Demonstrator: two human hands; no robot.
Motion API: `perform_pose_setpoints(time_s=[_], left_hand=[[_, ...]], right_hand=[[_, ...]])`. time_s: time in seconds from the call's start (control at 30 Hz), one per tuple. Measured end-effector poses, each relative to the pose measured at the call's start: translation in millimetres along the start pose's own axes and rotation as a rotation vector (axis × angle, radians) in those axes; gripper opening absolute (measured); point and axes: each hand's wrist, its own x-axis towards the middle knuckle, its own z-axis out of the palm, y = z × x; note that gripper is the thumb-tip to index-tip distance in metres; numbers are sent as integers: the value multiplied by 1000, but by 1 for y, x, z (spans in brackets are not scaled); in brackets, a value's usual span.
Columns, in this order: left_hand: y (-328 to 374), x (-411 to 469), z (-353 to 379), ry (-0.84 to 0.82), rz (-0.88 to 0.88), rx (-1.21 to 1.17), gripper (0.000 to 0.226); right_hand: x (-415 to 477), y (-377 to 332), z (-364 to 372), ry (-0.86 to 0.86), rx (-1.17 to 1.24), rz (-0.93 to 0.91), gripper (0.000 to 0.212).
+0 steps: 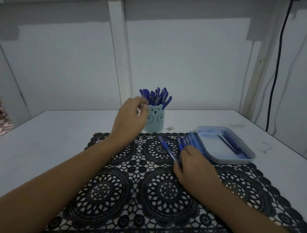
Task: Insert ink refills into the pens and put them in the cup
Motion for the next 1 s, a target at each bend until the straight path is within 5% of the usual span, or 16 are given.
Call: perform_pose_setpoints(time_s=[0.2,0.4,0.5,0.6,0.7,0.83,1.0], left_hand=[[3,-55,-3,-560,-807,-484,37],[16,-63,-7,-363,-852,-913,22],[16,-60,-16,-332,-672,-662,22],[7,-57,-24,-405,-219,-46,19],[-2,-69,-23,-511,108,283,22],[-6,-91,-14,-561,313,348,26],[-13,-94,-13,-561,416,346,46]], right_hand=[[4,-12,-11,260,99,-50,26],[-6,-34,-18,88,217,-208,27],[-7,-33,-26,117,279,-174,34],[-3,-24,-30,288,249,-140,26],[-1,-19,-28,325,1,-218,30],[-3,-16,-13,79,-182,-373,28],[-3,-14,-10,-78,-75,-438,12]])
